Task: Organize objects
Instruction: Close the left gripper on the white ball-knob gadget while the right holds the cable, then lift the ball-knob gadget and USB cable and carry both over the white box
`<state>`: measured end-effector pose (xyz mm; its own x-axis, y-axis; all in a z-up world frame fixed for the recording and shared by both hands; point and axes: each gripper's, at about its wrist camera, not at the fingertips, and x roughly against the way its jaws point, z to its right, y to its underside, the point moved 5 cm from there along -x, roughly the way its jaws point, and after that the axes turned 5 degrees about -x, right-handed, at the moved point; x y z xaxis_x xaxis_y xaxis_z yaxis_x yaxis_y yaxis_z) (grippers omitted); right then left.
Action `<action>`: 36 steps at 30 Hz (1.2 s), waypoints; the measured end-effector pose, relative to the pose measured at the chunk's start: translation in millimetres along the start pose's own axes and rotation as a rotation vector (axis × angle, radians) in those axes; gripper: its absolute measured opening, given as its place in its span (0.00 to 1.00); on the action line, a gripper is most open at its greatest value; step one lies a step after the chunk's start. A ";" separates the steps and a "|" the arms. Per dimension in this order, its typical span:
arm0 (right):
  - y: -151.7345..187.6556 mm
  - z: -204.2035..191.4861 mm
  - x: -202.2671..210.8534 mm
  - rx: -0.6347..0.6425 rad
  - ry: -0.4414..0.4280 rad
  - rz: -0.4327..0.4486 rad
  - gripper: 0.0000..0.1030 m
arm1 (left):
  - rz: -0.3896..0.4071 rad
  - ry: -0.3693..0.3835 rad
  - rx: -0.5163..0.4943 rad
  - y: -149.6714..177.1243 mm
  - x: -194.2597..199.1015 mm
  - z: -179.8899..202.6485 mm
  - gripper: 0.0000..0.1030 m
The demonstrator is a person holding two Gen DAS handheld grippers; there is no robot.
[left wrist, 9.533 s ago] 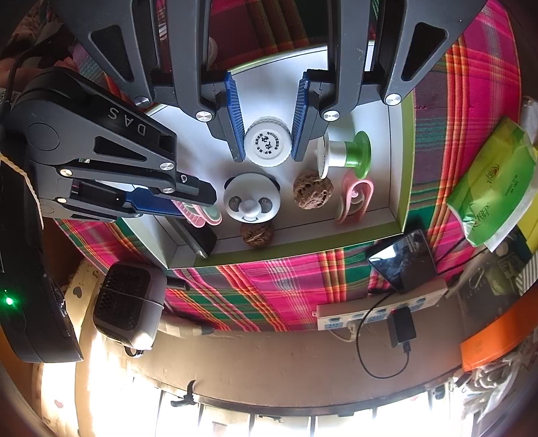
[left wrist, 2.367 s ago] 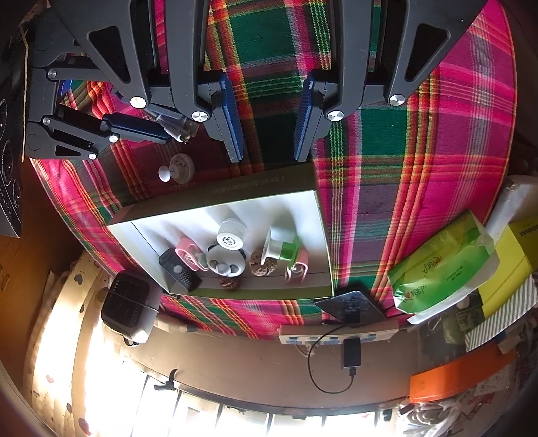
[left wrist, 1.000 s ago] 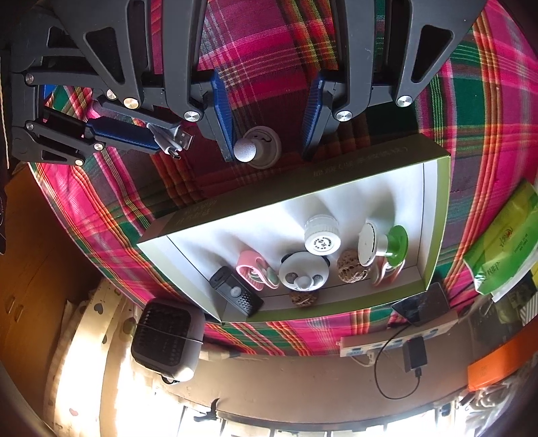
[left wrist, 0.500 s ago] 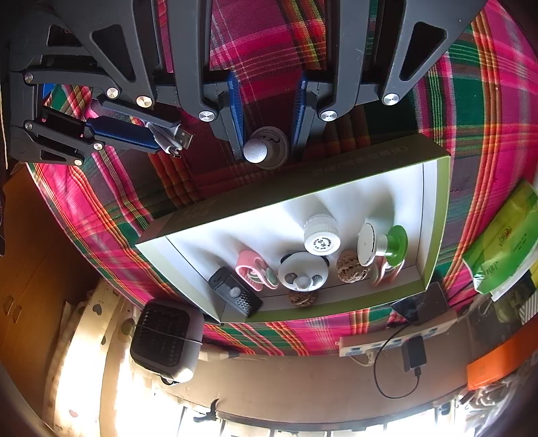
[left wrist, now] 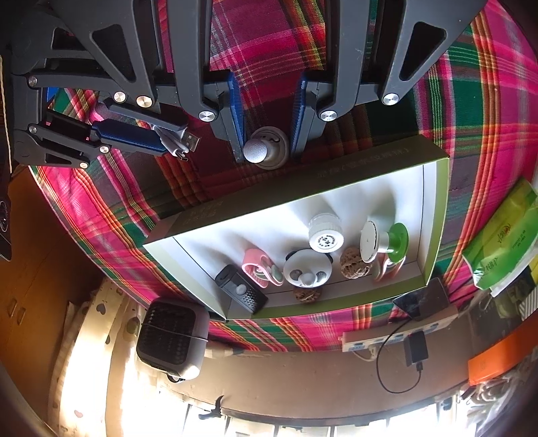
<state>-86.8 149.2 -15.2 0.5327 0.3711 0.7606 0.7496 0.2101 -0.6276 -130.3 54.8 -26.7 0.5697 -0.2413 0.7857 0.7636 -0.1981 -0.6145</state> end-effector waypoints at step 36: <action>-14.9 2.8 20.1 -0.028 0.007 0.072 0.20 | 0.097 -0.027 -0.023 -11.3 30.4 3.6 0.23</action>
<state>-88.4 156.1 9.0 0.5881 0.3783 0.7148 0.7201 0.1574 -0.6758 -120.5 53.1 4.4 0.6489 -0.2349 0.7237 0.6975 -0.1965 -0.6892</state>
